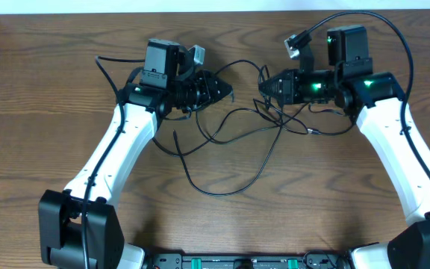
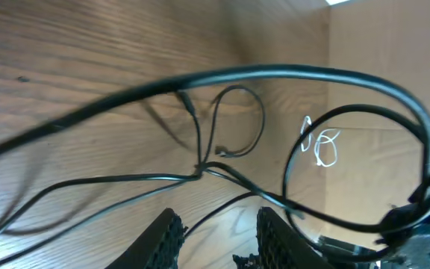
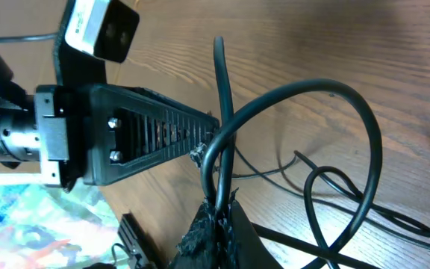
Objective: Untangle cables
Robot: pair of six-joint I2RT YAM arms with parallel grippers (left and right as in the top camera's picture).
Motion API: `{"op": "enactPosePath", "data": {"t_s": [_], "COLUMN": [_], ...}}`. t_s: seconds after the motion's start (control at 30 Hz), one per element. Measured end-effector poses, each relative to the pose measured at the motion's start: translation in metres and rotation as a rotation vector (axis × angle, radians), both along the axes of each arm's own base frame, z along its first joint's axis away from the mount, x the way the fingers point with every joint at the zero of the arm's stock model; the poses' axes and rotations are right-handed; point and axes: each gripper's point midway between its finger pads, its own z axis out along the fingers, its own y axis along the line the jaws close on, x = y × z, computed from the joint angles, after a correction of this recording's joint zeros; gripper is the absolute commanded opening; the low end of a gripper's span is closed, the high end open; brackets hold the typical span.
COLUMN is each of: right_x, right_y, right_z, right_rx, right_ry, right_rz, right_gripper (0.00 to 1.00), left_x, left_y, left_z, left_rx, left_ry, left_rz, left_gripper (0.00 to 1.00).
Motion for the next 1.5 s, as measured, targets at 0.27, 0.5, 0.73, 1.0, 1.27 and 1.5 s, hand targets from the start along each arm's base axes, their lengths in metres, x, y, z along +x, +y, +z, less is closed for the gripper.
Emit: {"op": "enactPosePath", "data": {"t_s": [0.27, 0.5, 0.73, 1.0, 1.27, 1.5], "right_x": [-0.006, -0.002, 0.006, 0.006, 0.003, 0.002], "right_y": [0.014, 0.015, 0.017, 0.020, 0.020, 0.021], "right_z": [0.001, 0.004, 0.012, 0.017, 0.014, 0.015], "right_rx": [-0.005, 0.000, 0.041, 0.069, 0.067, 0.074], "right_ry": [-0.021, -0.036, -0.028, -0.014, 0.003, 0.005], "right_rz": [0.036, 0.027, -0.013, -0.016, -0.013, -0.005], "right_gripper": [0.01, 0.01, 0.01, 0.01, 0.01, 0.01], "left_x": [-0.012, -0.016, -0.021, -0.032, -0.036, -0.026], "left_y": [-0.024, -0.031, -0.030, -0.037, -0.045, -0.049], "left_z": [0.003, 0.003, -0.001, 0.001, 0.012, 0.024], "left_rx": [-0.032, -0.101, -0.142, -0.242, -0.335, -0.405], "left_ry": [0.037, 0.212, 0.384, 0.665, 0.831, 0.857], "left_rz": [-0.024, 0.087, 0.194, 0.328, 0.374, 0.402], "left_gripper": [0.34, 0.34, 0.34, 0.34, 0.34, 0.34]}}
